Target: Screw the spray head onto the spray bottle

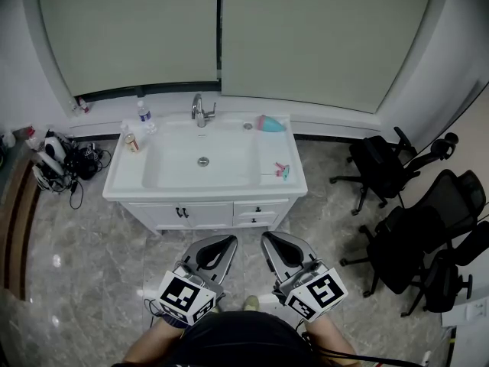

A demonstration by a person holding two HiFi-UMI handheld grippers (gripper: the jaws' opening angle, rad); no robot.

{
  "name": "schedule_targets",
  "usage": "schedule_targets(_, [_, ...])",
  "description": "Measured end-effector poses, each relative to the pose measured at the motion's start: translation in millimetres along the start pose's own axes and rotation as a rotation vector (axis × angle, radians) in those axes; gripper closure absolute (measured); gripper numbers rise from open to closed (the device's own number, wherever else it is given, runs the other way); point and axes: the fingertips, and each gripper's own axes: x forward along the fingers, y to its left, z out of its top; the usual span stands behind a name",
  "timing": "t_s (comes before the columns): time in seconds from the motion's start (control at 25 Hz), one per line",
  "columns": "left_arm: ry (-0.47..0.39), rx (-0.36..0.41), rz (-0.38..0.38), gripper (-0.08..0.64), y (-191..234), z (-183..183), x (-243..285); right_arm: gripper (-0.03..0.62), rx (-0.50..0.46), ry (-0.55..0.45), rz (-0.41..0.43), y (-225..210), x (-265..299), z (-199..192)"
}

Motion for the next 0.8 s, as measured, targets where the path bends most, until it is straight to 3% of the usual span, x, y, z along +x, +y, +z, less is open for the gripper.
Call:
schedule_targets(0.32, [0.016,0.0,0.002,0.557,-8,-4,25,0.591,0.012,-0.005,0.009,-25,-12,-3])
schedule_targets(0.8, [0.077,-0.017,0.041,0.557,-16,-24,102,0.591,0.058,0.009,-0.009,-112,-36,-19])
